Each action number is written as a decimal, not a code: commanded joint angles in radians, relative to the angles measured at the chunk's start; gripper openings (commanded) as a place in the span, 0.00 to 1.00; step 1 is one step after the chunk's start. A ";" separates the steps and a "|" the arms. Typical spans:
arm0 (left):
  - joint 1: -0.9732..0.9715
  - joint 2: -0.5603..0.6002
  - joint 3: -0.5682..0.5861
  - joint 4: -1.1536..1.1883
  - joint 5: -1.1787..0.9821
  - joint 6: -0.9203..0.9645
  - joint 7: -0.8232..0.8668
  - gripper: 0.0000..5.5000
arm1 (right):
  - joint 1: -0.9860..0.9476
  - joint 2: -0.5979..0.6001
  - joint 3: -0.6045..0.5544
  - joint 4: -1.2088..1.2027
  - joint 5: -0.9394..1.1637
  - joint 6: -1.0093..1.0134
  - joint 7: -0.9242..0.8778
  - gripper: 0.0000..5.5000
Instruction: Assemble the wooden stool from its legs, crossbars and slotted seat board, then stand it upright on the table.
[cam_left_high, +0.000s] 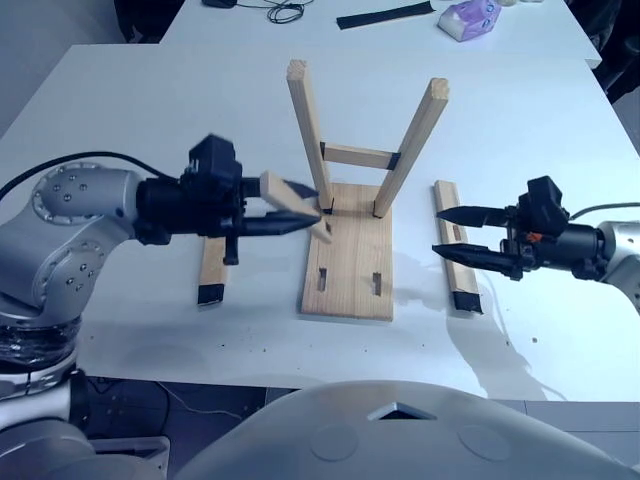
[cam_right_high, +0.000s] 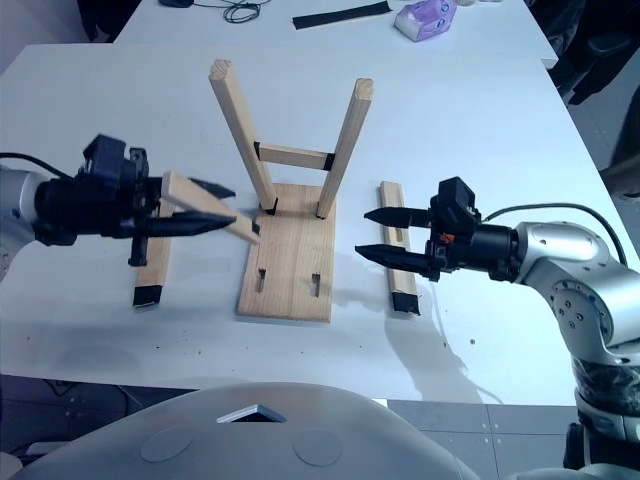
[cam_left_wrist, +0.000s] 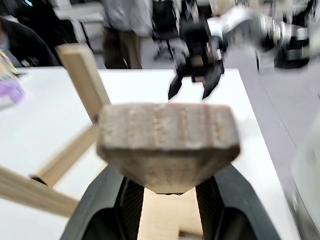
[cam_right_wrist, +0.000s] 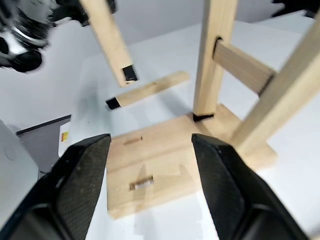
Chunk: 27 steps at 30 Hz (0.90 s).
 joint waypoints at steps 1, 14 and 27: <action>0.051 -0.009 -0.046 0.045 0.128 -0.137 -0.042 0.24 | 0.033 0.017 -0.010 -0.043 -0.016 -0.023 -0.040 0.54; -0.030 0.030 0.105 0.528 0.242 -0.429 -0.180 0.24 | 0.259 0.063 -0.051 -0.171 -0.093 -0.080 -0.164 0.54; -0.312 -0.001 -0.015 1.152 0.389 -0.817 -0.429 0.24 | 0.306 0.123 -0.003 -0.219 -0.122 -0.103 -0.263 0.54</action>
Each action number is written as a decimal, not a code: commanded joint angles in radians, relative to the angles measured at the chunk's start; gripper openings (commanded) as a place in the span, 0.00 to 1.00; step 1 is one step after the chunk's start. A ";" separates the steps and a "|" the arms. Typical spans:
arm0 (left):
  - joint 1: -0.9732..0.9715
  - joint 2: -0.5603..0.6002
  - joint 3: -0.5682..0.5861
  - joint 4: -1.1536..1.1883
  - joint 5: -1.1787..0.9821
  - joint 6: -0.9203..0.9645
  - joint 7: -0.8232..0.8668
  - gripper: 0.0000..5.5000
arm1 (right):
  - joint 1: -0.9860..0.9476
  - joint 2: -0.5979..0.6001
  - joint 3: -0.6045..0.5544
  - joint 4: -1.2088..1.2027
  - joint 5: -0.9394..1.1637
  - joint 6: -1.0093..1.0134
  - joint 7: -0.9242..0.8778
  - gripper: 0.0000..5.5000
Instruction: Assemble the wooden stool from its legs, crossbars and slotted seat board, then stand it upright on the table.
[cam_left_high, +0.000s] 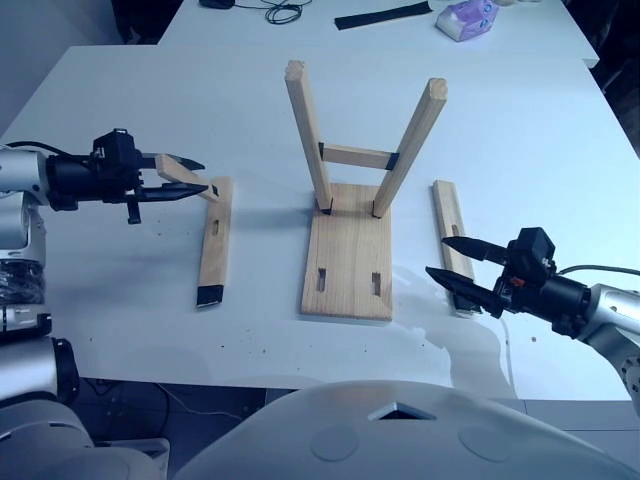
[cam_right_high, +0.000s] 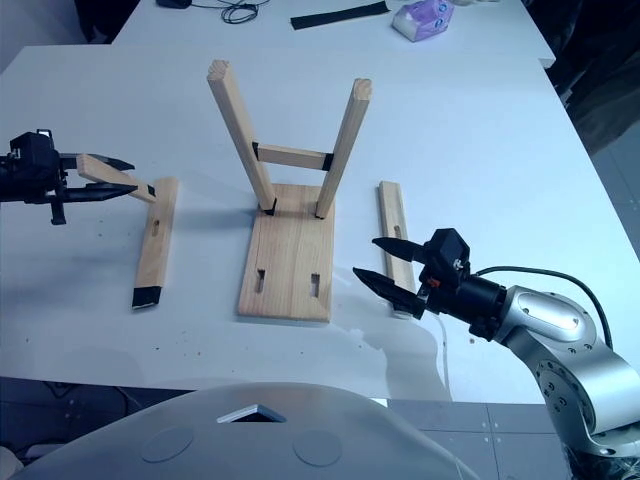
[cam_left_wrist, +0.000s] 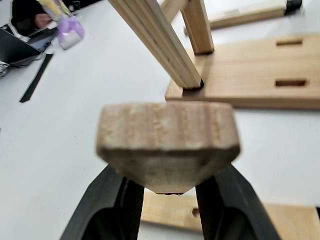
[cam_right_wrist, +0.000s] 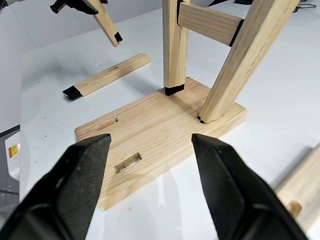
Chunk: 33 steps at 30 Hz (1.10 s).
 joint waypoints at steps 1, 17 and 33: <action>-0.027 -0.013 -0.028 0.087 0.007 -0.083 -0.028 0.24 | 0.002 -0.007 0.011 -0.011 -0.009 -0.008 -0.001 0.54; 0.053 0.018 -0.116 0.147 -0.025 -0.216 -0.029 0.24 | 0.020 -0.011 0.012 -0.012 -0.011 -0.015 0.000 0.54; 0.057 0.034 -0.145 0.143 -0.047 -0.216 -0.029 0.24 | 0.027 -0.014 0.010 -0.012 -0.016 -0.015 -0.009 0.54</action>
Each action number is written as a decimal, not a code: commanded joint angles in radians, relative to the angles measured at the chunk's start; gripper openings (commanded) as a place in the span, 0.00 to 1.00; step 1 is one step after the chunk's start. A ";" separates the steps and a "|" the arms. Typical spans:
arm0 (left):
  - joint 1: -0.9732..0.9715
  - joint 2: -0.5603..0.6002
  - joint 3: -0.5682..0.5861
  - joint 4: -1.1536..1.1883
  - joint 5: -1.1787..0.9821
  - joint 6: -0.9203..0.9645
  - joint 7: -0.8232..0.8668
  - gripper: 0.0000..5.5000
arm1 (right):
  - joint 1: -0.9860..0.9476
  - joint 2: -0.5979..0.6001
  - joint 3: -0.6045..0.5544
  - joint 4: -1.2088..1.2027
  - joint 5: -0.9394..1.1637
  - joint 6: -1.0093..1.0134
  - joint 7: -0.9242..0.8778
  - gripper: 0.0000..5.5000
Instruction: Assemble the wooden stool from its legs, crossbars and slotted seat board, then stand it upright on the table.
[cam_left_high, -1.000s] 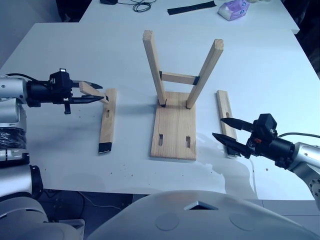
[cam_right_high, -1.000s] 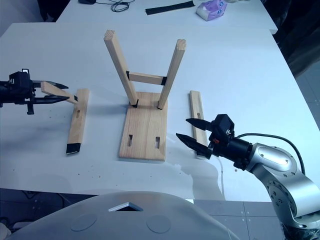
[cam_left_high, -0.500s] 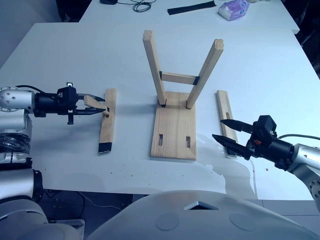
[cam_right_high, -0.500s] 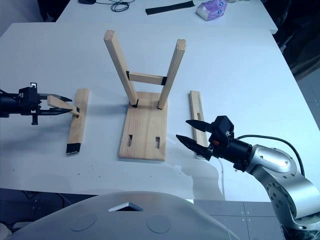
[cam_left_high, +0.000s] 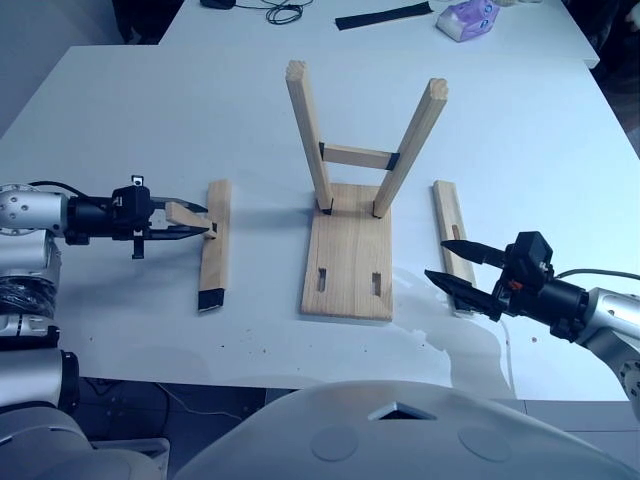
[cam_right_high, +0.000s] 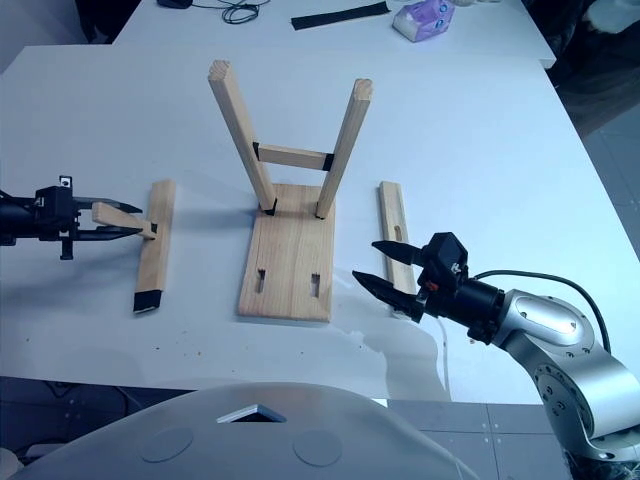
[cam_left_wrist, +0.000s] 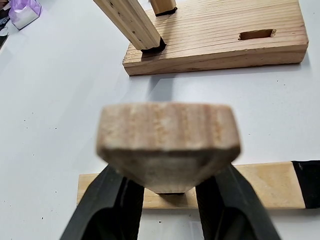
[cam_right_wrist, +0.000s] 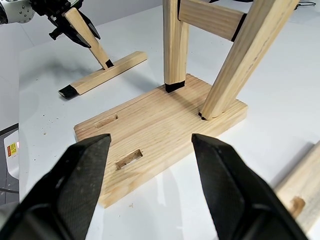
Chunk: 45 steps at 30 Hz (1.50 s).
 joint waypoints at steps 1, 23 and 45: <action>-0.015 0.016 -0.024 0.002 0.006 0.009 -0.005 0.24 | -0.001 -0.005 0.005 -0.010 -0.013 -0.005 -0.011 0.54; 0.147 -0.011 -0.066 -0.174 0.004 0.205 0.007 0.24 | -0.085 -0.101 0.036 0.042 -0.021 0.009 0.065 0.54; 0.227 -0.057 -0.072 -0.389 -0.005 0.427 0.100 0.24 | -0.157 -0.143 0.103 0.098 -0.087 -0.013 0.140 0.54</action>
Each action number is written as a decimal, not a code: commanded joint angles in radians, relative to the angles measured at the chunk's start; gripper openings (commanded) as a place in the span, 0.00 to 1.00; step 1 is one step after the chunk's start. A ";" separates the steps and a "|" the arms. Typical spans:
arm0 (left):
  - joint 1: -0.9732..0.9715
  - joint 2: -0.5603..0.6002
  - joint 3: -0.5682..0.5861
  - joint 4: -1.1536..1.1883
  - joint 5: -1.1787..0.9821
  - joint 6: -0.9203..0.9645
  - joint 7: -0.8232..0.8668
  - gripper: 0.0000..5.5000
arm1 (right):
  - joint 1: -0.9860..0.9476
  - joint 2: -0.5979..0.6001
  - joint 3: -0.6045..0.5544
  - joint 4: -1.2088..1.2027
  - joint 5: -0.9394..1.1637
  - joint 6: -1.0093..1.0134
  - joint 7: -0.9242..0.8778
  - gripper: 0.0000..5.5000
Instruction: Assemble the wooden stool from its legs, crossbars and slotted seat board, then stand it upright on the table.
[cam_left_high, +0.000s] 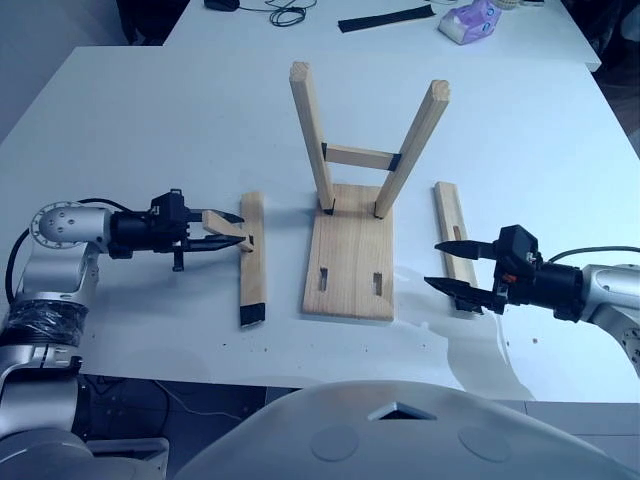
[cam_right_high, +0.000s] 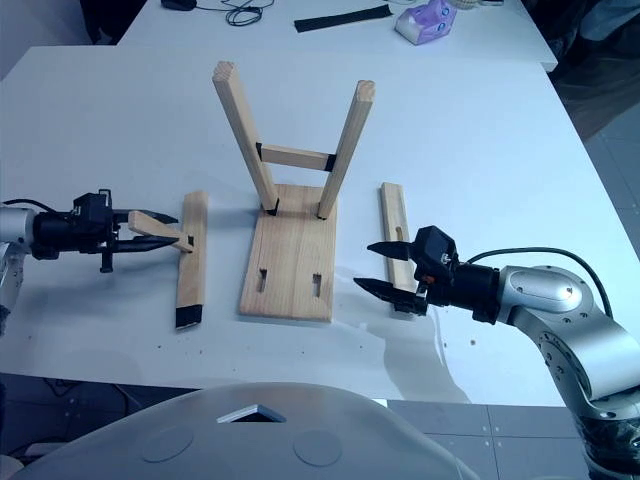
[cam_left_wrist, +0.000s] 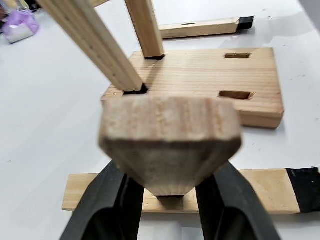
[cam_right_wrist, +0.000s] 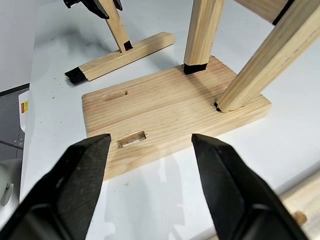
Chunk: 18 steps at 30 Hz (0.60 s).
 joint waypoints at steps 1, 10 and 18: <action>0.038 0.017 -0.073 -0.015 0.079 0.092 -0.034 0.24 | -0.008 -0.003 0.005 0.002 -0.014 -0.011 0.003 0.54; 0.010 0.016 -0.148 -0.004 0.204 0.021 0.005 0.24 | -0.010 -0.001 0.019 -0.001 -0.029 -0.017 0.002 0.54; -0.030 -0.021 -0.130 0.020 0.161 0.094 0.060 0.34 | -0.012 0.001 0.028 0.005 -0.042 -0.027 0.002 0.54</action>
